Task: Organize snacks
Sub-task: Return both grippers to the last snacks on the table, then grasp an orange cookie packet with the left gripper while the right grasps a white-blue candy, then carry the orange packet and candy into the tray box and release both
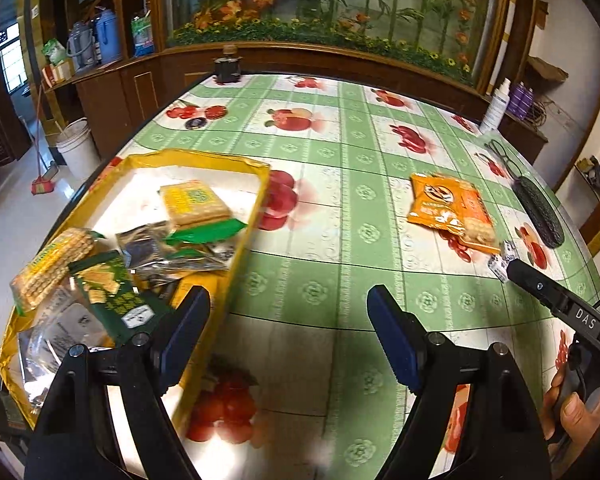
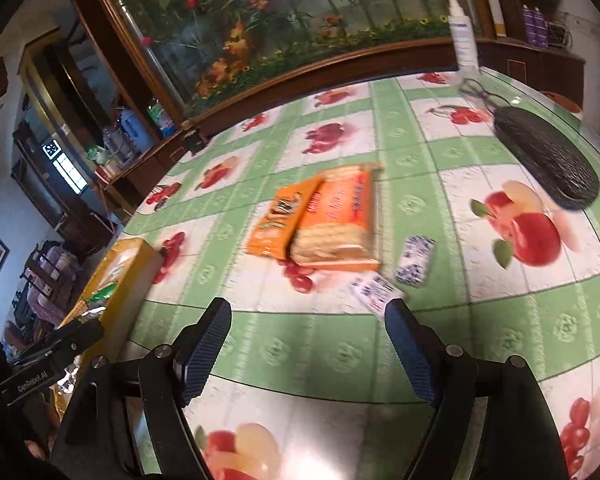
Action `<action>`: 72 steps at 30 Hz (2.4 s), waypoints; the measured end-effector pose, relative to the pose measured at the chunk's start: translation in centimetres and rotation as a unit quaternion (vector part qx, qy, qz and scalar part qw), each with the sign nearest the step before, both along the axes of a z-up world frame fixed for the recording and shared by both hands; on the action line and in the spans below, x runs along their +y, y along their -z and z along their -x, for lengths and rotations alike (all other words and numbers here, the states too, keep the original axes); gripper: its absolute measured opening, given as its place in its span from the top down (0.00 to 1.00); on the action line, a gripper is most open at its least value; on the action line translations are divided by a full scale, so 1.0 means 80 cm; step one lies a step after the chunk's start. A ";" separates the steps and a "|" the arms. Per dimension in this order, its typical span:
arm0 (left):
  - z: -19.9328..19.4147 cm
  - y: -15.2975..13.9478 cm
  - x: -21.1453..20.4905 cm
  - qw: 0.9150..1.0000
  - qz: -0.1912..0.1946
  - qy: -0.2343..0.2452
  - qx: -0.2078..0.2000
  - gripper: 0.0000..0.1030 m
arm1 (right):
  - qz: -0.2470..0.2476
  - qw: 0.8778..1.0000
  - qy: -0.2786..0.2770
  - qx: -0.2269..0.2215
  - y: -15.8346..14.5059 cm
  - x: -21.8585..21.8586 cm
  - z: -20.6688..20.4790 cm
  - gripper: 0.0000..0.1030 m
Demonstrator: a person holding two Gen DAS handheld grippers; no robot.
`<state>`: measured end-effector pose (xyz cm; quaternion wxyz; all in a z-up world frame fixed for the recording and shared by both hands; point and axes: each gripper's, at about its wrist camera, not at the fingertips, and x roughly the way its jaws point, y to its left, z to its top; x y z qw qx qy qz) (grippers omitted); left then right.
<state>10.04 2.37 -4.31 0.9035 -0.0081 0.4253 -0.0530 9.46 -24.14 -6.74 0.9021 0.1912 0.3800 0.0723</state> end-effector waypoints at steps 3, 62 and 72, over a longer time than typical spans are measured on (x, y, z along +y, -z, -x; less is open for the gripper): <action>0.001 0.002 -0.012 1.000 -0.004 0.010 0.002 0.21 | 0.017 1.000 0.004 0.000 0.003 -0.007 0.006 0.21; -0.136 0.052 -0.138 0.988 0.050 0.134 0.052 0.73 | 0.070 0.997 0.035 0.013 0.024 -0.063 -0.047 0.80; -0.102 0.036 -0.096 0.988 0.088 0.122 0.037 0.90 | 0.054 0.998 0.034 -0.004 0.016 -0.062 -0.043 0.80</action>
